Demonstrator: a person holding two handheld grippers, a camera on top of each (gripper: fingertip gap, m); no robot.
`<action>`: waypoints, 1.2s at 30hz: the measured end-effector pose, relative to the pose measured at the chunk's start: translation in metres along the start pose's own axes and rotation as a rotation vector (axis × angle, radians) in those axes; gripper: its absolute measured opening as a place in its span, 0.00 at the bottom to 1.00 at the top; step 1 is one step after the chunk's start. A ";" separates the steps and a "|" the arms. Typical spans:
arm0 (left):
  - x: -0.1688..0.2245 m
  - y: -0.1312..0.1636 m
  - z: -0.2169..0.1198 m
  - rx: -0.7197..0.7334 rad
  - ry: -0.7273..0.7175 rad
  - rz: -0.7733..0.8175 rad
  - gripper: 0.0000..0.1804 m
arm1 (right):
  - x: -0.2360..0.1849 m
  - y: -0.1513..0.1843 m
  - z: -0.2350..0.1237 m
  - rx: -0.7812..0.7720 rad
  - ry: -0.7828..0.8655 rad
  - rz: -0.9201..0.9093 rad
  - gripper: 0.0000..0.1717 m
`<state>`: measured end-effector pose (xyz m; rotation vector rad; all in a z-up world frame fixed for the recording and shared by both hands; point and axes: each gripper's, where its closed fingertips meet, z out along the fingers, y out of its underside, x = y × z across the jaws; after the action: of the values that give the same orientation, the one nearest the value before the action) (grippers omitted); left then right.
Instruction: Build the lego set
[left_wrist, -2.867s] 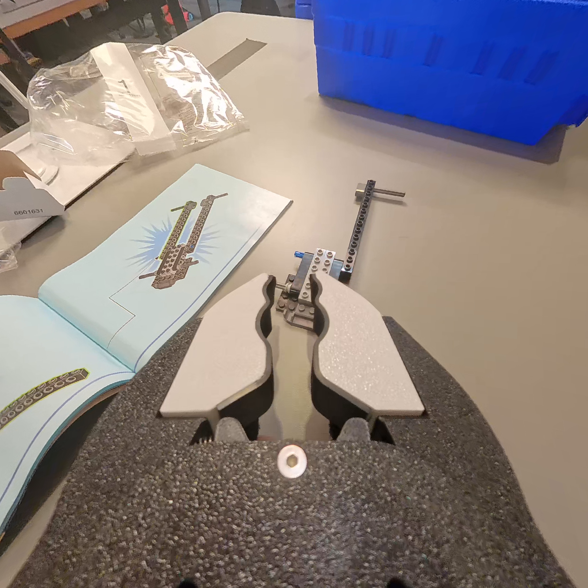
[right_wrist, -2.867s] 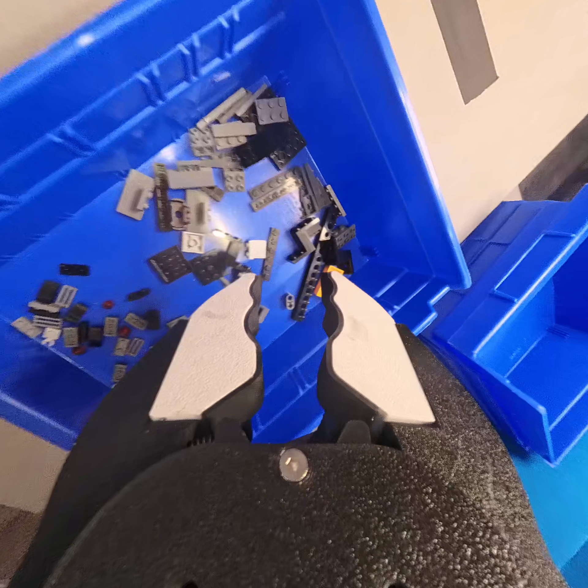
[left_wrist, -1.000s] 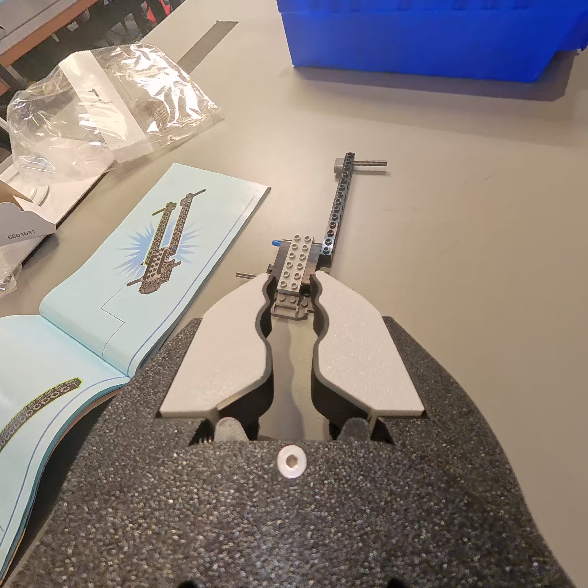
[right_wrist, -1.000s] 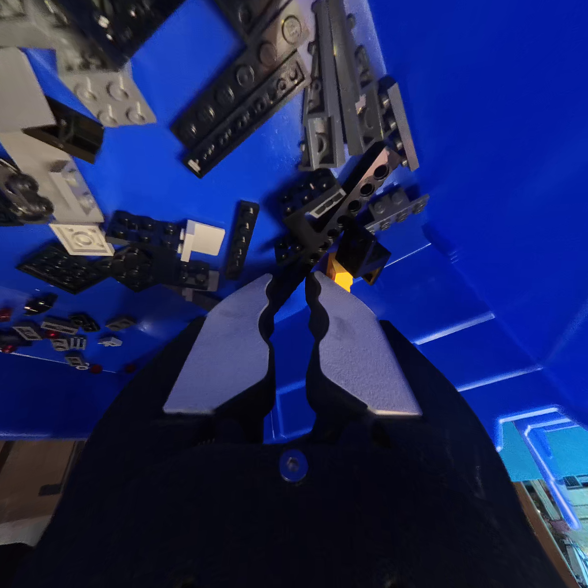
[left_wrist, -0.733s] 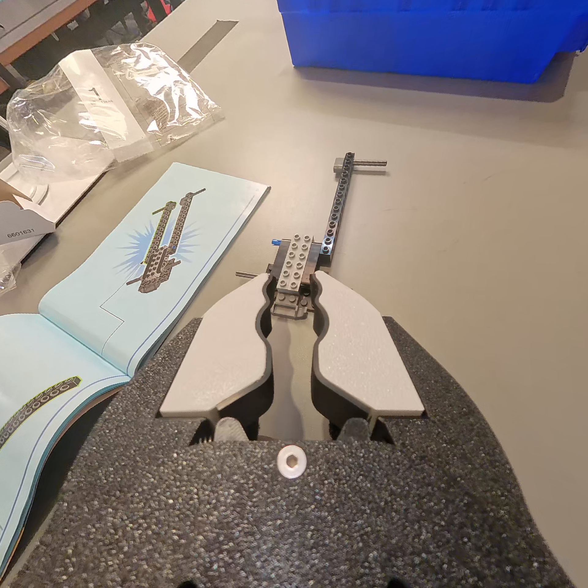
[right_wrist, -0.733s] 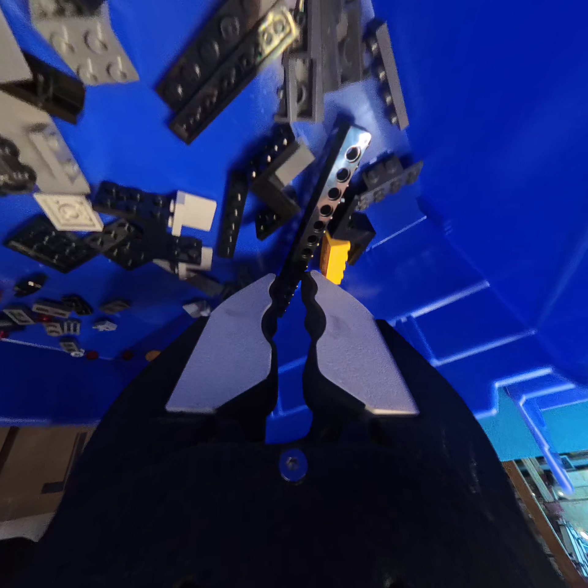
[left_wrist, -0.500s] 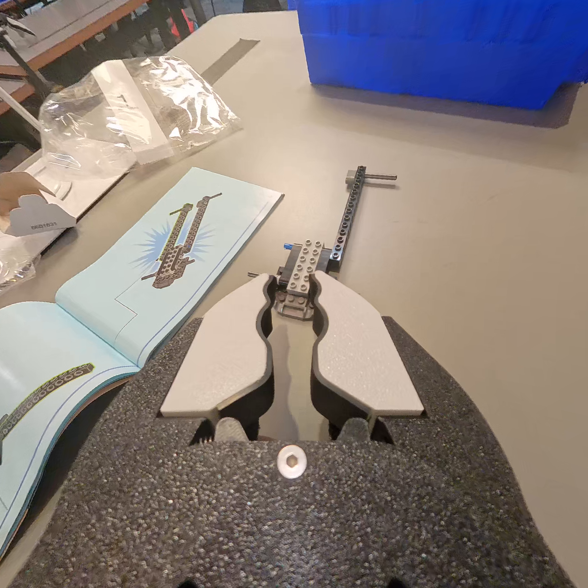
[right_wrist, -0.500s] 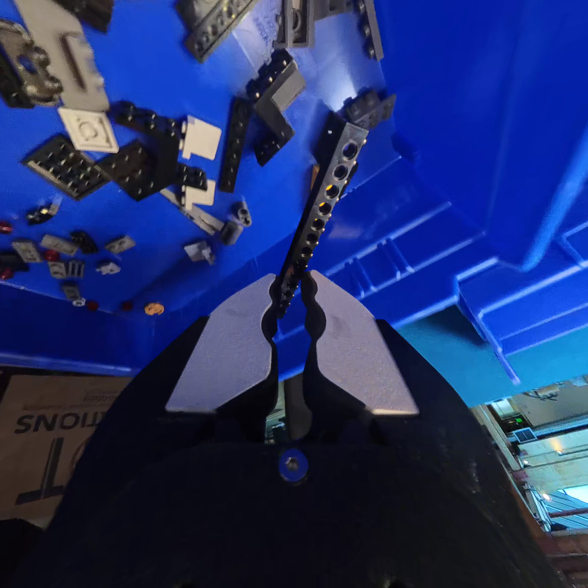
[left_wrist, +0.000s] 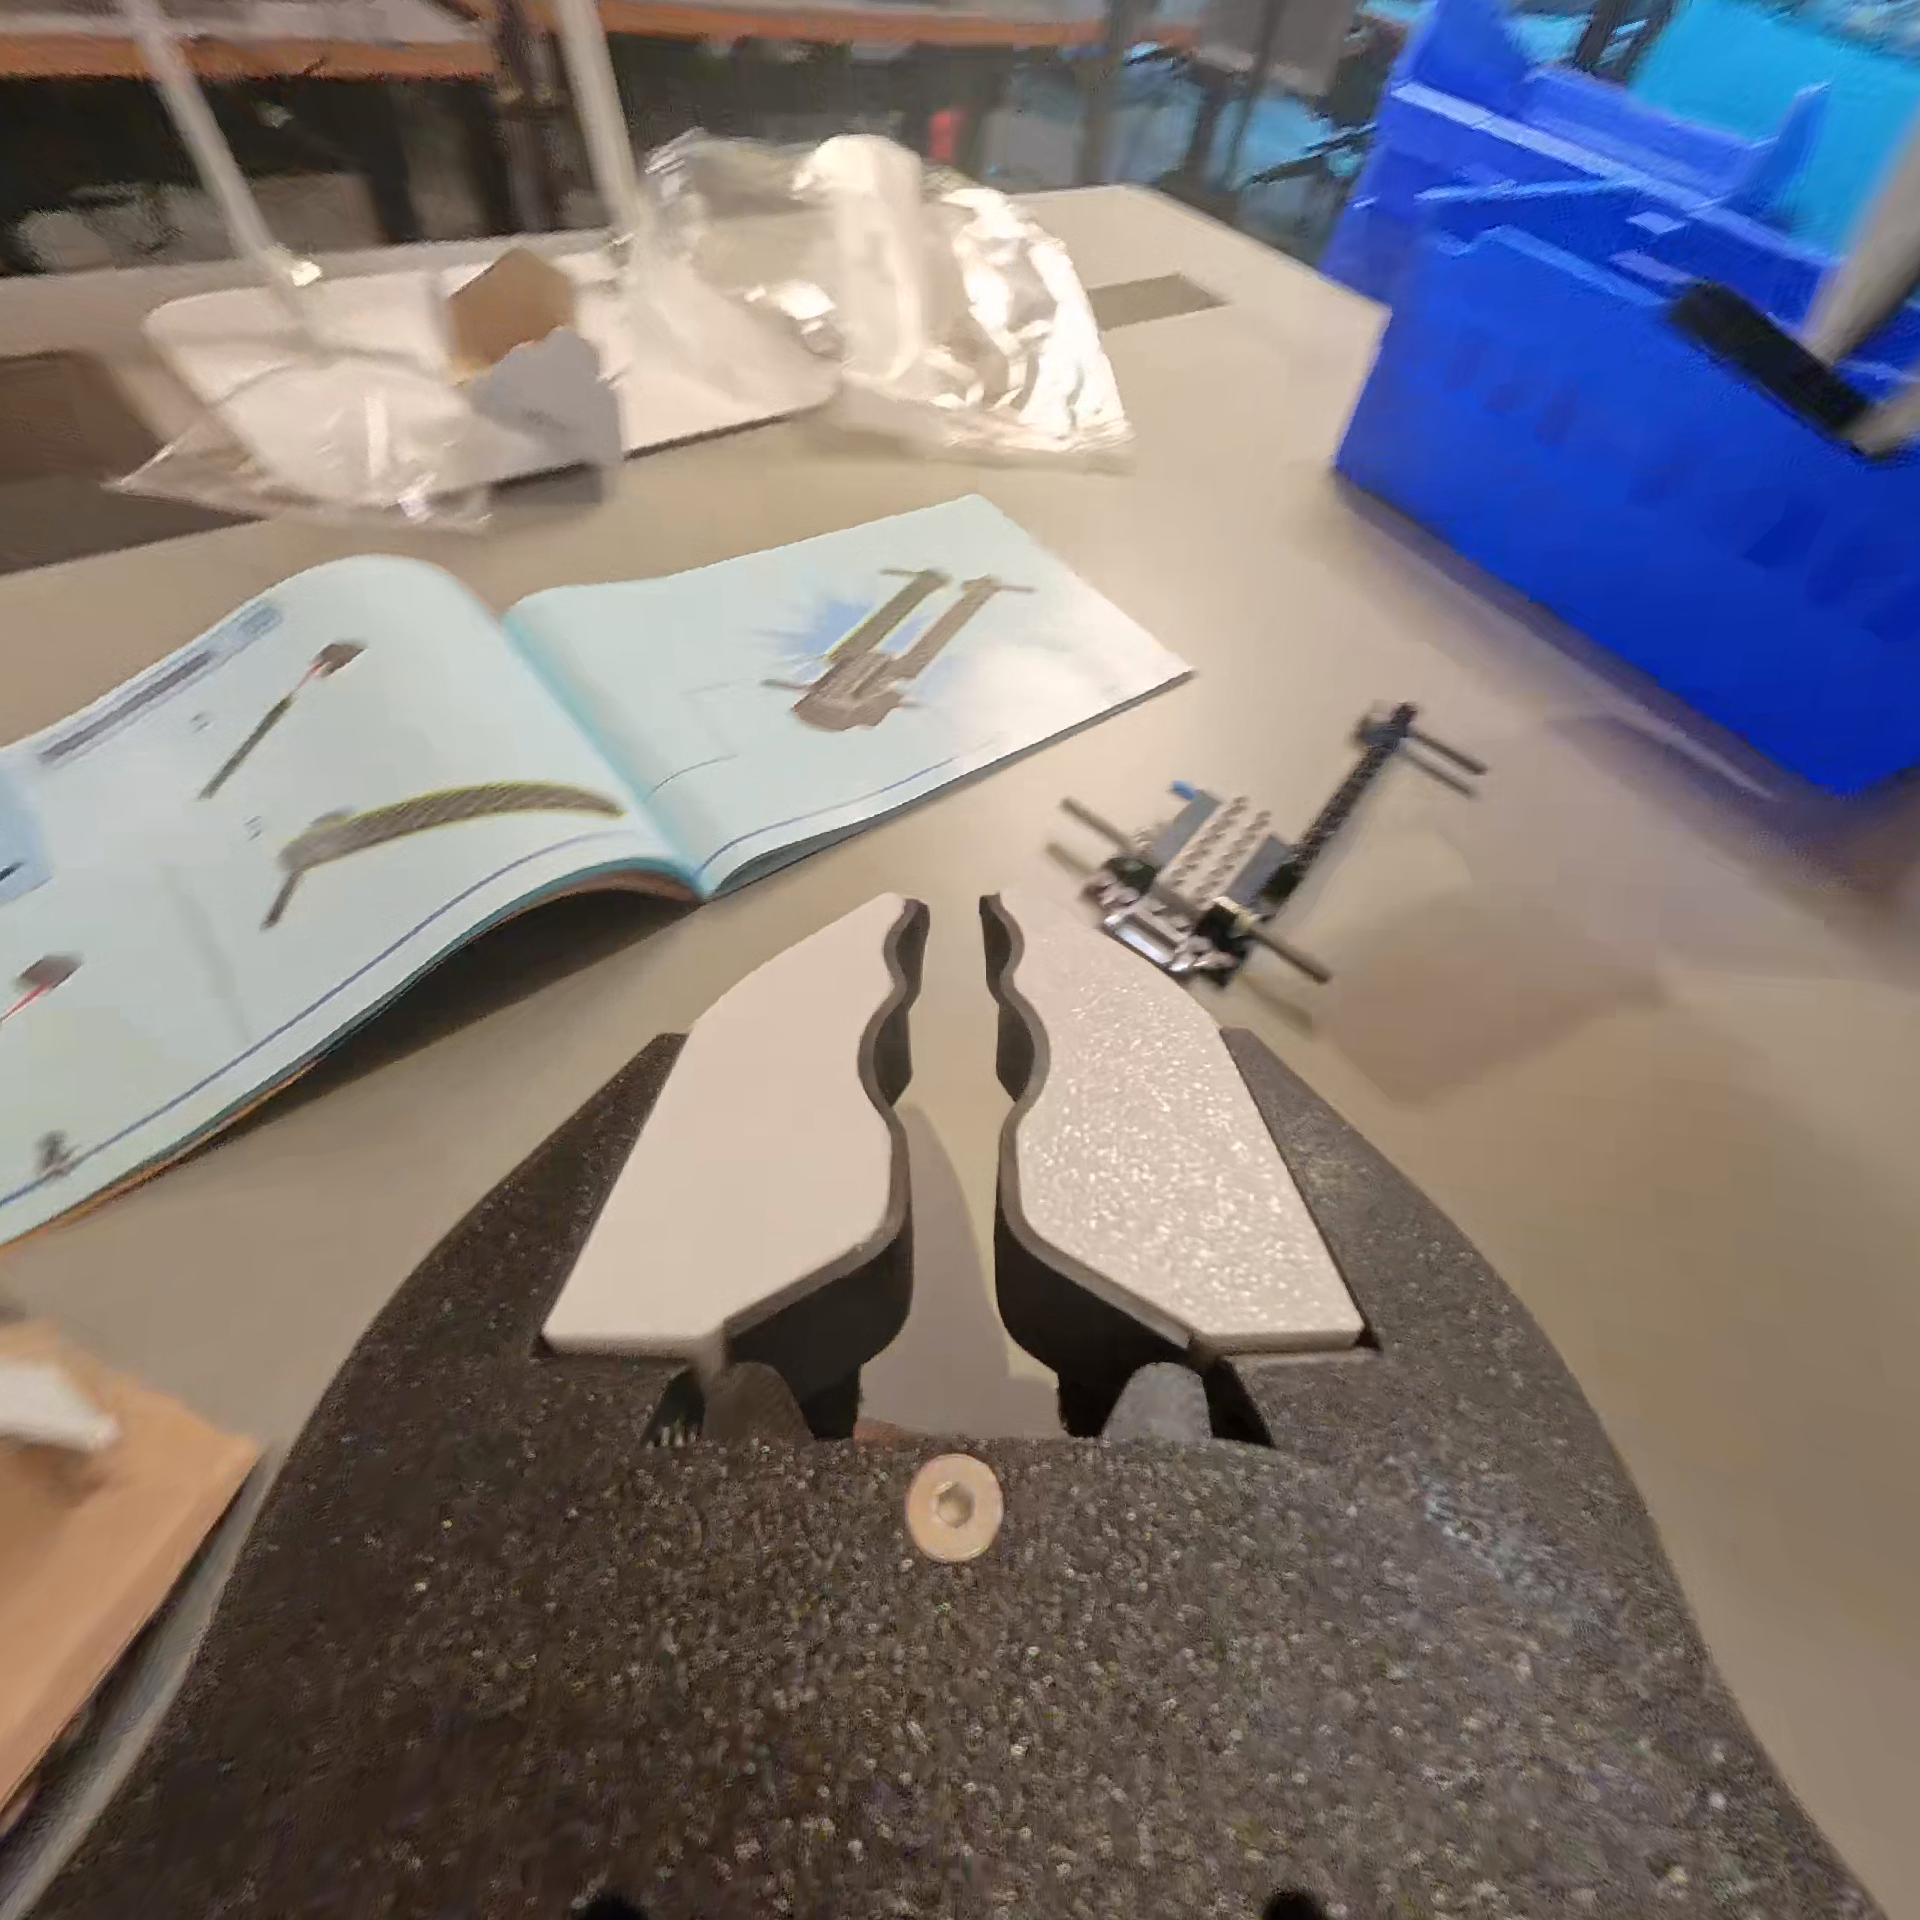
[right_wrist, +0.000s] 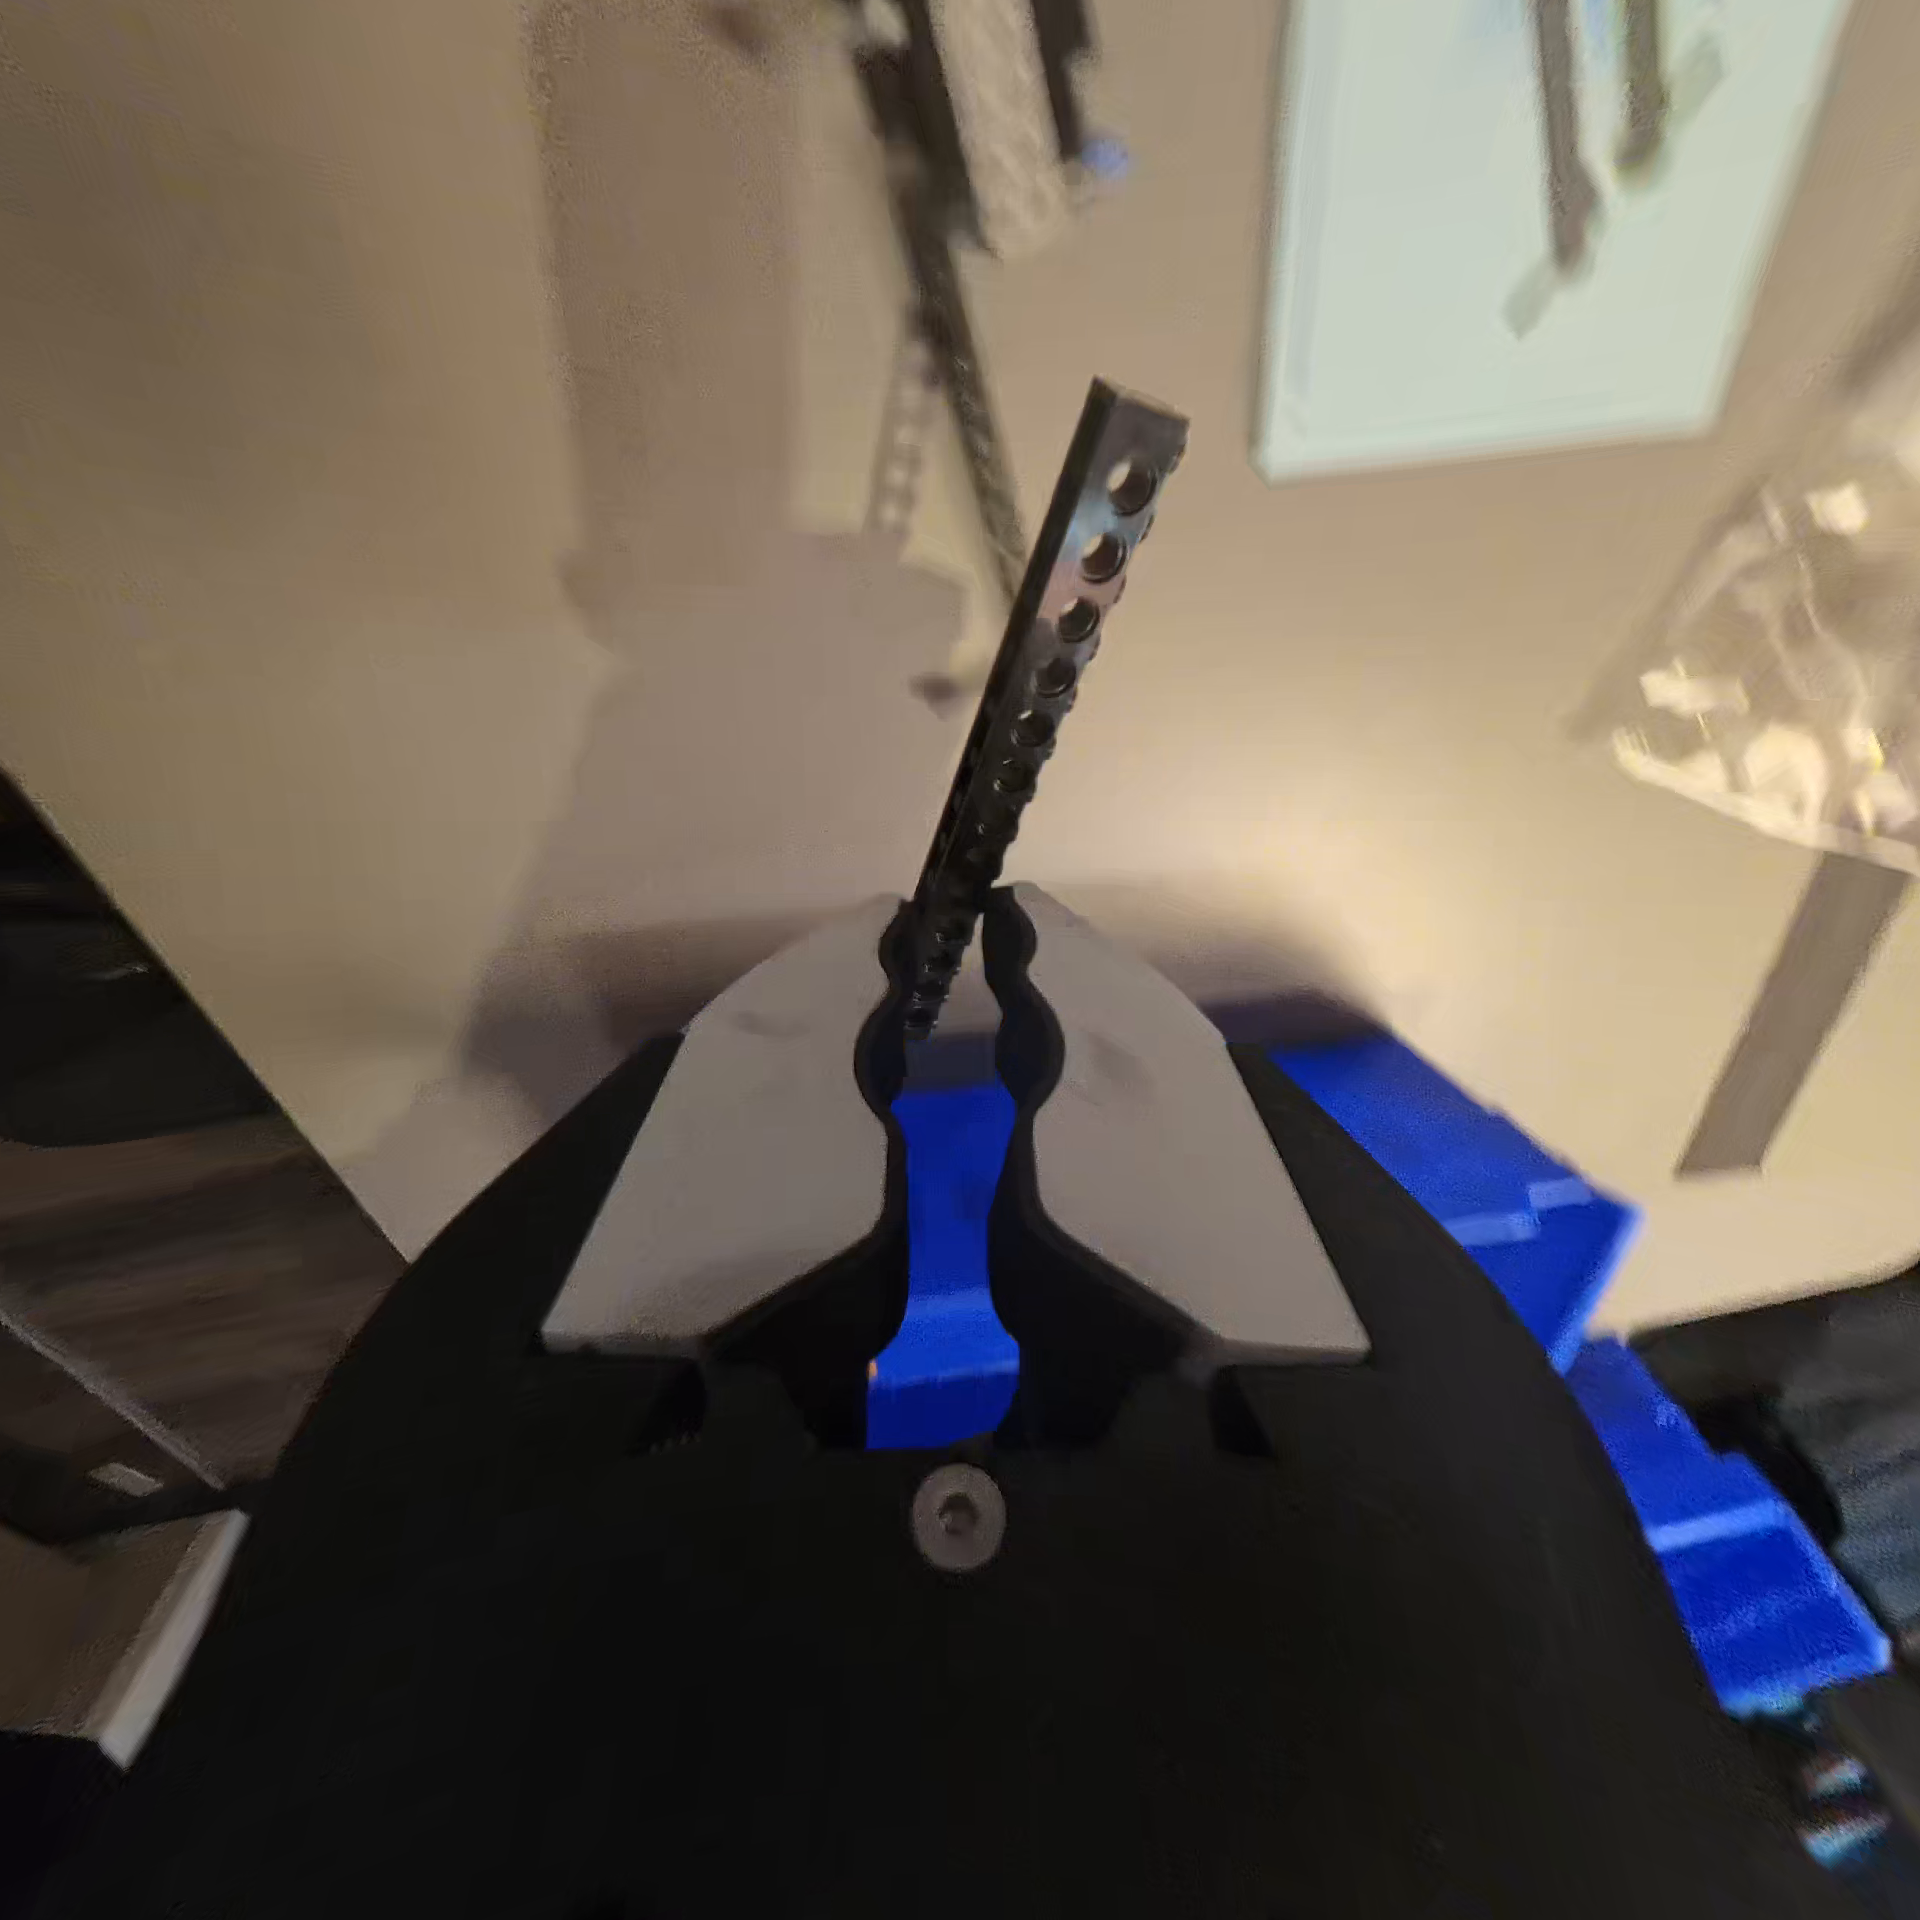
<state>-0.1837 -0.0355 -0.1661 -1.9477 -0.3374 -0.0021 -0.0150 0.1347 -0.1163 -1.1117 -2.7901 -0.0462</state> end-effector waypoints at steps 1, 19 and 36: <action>-0.006 0.003 -0.002 -0.017 -0.029 -0.011 0.06 | -0.019 -0.022 0.007 0.023 -0.033 -0.053 0.07; -0.015 0.008 -0.001 -0.049 -0.037 -0.077 0.06 | -0.133 -0.106 0.097 0.175 -0.156 -0.181 0.08; 0.001 -0.002 0.003 0.001 0.050 0.014 0.06 | 0.017 0.125 -0.035 0.285 0.166 0.379 0.13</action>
<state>-0.1832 -0.0319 -0.1657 -1.9456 -0.2913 -0.0412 0.0629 0.2349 -0.0823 -1.4566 -2.3086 0.2762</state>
